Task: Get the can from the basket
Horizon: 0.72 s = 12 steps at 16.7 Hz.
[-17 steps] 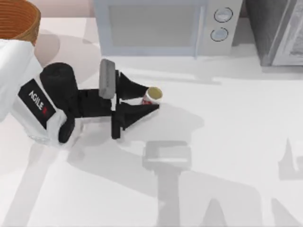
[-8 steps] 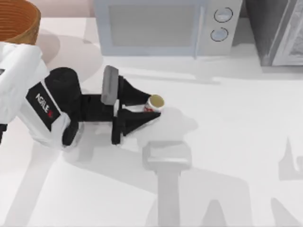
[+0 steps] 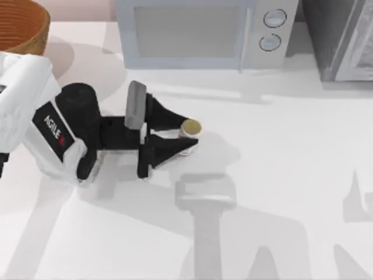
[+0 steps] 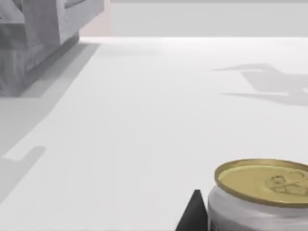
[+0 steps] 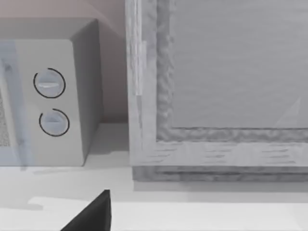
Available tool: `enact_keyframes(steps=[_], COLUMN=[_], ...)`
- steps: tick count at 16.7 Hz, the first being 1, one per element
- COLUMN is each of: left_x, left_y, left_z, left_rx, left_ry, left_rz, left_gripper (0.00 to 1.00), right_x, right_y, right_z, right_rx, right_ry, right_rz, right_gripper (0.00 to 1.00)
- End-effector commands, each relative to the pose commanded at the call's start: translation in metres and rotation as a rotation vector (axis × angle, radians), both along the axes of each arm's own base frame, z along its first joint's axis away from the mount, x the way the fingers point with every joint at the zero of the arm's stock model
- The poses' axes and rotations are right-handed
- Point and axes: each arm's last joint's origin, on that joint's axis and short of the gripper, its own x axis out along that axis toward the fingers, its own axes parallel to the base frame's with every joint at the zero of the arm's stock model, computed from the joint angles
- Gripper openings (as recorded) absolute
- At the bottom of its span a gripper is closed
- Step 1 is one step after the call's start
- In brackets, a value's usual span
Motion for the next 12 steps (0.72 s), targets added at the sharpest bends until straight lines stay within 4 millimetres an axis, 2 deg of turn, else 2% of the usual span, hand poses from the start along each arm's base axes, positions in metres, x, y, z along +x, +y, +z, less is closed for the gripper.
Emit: enact_keyframes(steps=[6, 12], left_x=[0.0, 0.0], left_y=[0.0, 0.0], left_z=[0.0, 0.0], left_rx=[0.0, 0.0], left_ry=[0.0, 0.0], left_rz=[0.0, 0.0], left_gripper=[0.98, 1.0], right_x=[0.0, 0.0], right_y=[0.0, 0.0], right_z=[0.0, 0.0], right_rx=[0.0, 0.0], right_ry=[0.0, 0.0], right_rz=[0.0, 0.0], right_gripper=[1.0, 1.0])
